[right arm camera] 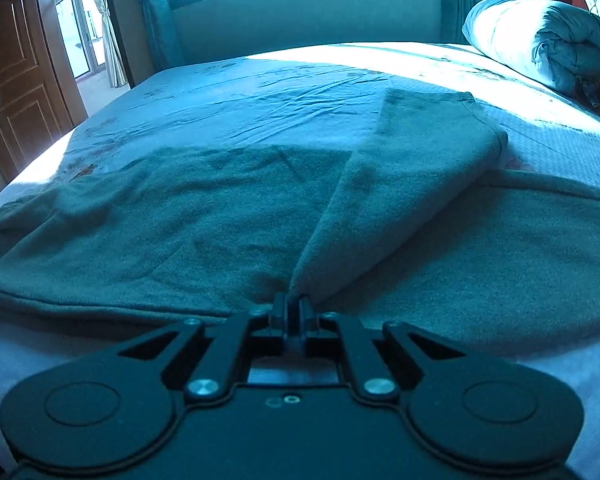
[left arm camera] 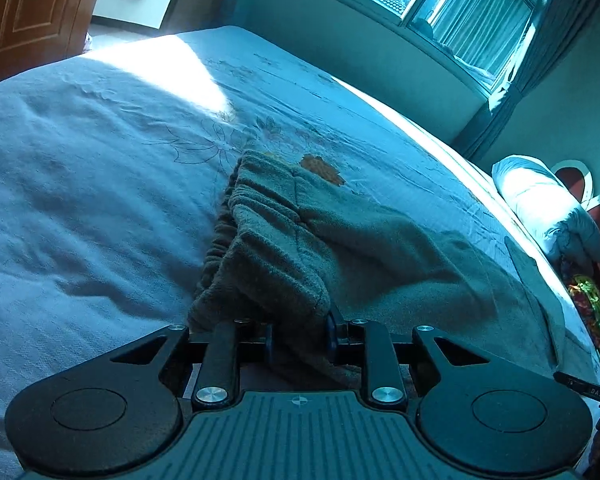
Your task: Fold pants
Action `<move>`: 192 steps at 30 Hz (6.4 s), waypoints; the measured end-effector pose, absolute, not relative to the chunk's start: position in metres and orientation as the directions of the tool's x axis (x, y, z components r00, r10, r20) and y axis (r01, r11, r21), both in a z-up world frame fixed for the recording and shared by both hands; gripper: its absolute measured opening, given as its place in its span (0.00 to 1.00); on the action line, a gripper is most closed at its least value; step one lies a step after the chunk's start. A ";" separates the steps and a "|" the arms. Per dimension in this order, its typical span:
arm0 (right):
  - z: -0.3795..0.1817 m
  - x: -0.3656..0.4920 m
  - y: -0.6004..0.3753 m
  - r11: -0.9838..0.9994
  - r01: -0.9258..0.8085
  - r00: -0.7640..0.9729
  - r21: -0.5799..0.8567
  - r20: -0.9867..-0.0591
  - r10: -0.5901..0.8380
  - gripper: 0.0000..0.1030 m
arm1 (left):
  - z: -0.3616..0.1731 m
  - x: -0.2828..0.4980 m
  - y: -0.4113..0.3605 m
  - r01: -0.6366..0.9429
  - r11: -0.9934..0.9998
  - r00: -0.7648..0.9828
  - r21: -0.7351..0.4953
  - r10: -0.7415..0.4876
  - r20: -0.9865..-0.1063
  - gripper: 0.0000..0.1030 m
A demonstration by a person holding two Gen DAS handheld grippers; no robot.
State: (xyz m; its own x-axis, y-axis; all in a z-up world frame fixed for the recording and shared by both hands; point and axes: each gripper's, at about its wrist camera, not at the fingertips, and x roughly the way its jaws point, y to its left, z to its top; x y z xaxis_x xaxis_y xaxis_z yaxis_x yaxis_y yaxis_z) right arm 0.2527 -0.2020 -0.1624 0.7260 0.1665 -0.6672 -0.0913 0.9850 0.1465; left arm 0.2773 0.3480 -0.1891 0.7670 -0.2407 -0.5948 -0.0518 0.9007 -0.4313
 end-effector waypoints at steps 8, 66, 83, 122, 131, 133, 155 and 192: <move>-0.160 0.250 -0.203 0.982 -0.103 0.743 0.161 -0.643 0.184 0.00 | -0.166 0.297 0.349 -0.010 0.855 0.805 -0.518 -0.301 -0.511 0.25; -0.142 0.224 -0.224 0.966 -0.074 0.817 0.247 -0.540 0.201 0.07 | -0.160 0.203 0.285 -0.143 0.956 0.846 -0.257 -0.017 -0.534 0.82; -0.122 0.248 -0.241 0.986 -0.099 0.827 0.131 -0.541 0.154 0.11 | -0.168 0.232 0.172 -0.188 0.970 0.832 -0.157 0.073 -0.550 0.82; -0.152 0.319 -0.223 0.914 -0.130 0.790 -0.383 -0.597 -0.138 0.59 | -0.182 0.297 0.014 -0.049 0.999 0.764 -0.014 0.029 -0.644 0.95; -0.128 0.301 -0.309 0.989 0.126 0.809 -0.083 -0.568 -0.151 0.00 | -0.183 0.290 0.029 -0.138 0.990 0.766 0.018 0.118 -0.632 0.95; -0.125 0.275 -0.357 0.953 0.219 0.823 0.210 -0.565 -0.065 0.00 | -0.183 0.291 0.029 -0.145 0.989 0.766 0.012 0.120 -0.632 0.95; -0.148 0.224 -0.334 0.964 -0.053 0.687 0.261 -0.691 0.225 0.17 | -0.184 0.285 0.036 -0.136 0.991 0.773 0.007 0.110 -0.625 0.96; -0.168 0.200 -0.254 0.760 -0.390 0.823 -0.520 -0.567 0.035 0.31 | -0.180 0.261 0.042 -0.128 0.992 0.786 0.009 0.106 -0.609 0.98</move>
